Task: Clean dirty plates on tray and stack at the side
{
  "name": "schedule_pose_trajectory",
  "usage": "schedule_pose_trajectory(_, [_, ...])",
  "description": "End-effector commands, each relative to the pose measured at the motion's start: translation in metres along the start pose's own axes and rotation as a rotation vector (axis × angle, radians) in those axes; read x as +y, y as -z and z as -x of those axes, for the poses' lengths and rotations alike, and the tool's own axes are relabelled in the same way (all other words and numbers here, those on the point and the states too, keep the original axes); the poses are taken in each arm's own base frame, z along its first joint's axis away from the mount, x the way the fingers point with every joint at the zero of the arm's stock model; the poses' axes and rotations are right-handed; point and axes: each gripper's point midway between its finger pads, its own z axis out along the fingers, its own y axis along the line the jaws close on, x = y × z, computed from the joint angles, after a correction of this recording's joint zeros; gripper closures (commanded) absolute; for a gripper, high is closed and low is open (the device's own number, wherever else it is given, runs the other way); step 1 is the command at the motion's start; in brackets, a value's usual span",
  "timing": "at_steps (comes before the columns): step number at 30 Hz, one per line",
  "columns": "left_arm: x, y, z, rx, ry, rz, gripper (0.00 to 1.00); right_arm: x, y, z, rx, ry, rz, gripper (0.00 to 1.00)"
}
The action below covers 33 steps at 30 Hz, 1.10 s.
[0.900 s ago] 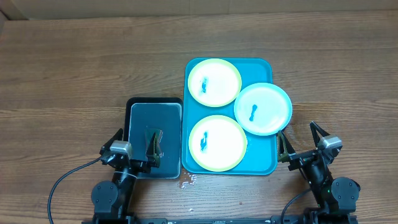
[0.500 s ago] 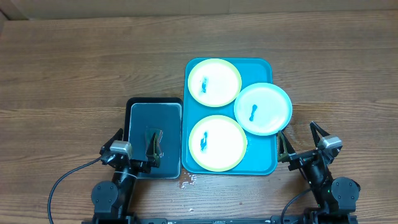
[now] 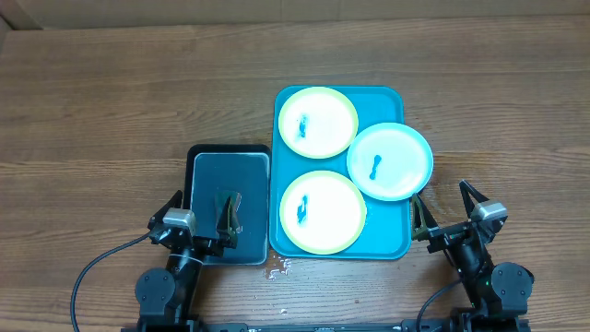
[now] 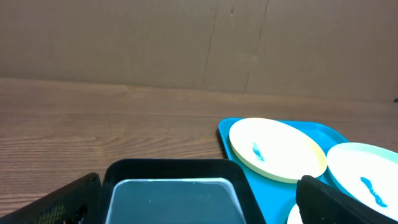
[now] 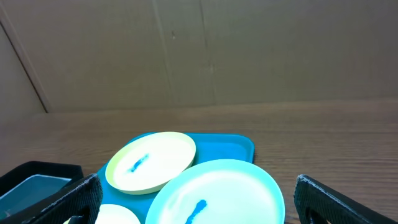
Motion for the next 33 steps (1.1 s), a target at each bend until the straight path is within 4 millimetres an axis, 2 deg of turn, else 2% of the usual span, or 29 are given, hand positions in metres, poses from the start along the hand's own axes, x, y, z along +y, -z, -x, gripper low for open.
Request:
schedule_pose_trajectory(1, [0.002, 0.0, 0.0, -0.003, -0.004, 0.005, 0.0, 0.0, 0.0, -0.001, -0.006, 0.002, -0.002, 0.0])
schedule_pose_trajectory(11, [0.002, 0.0, 0.0, -0.004, -0.004, 0.005, 0.0, 0.0, 0.0, -0.001, -0.006, 0.002, -0.002, 0.0])
schedule_pose_trajectory(14, [-0.001, 0.001, 0.012, -0.051, -0.011, -0.007, 0.0, 0.001, 0.0, -0.001, -0.005, 0.002, 0.008, 0.0])
schedule_pose_trajectory(18, [-0.002, 0.0, 0.007, -0.03, 0.046, -0.017, 0.0, 0.005, 0.0, -0.002, -0.001, 0.002, 0.031, 0.0])
schedule_pose_trajectory(21, [-0.018, 0.002, 0.011, -0.039, 0.083, -0.107, 0.0, 0.016, 0.001, 0.005, -0.026, -0.002, 0.087, 0.0])
schedule_pose_trajectory(25, [-0.049, 0.011, 0.04, -0.139, 0.039, -0.277, 0.0, 0.042, 0.007, 0.029, -0.102, -0.079, 0.239, 0.0])
schedule_pose_trajectory(29, [-0.054, 0.022, 0.079, -0.2, 0.023, -0.274, 0.0, 0.065, 0.017, 0.051, -0.132, -0.093, 0.354, 0.0])
schedule_pose_trajectory(33, [-0.045, 0.027, 0.106, -0.101, 0.058, -0.166, 0.0, 0.081, 0.03, 0.088, -0.133, -0.047, 0.389, 0.0])
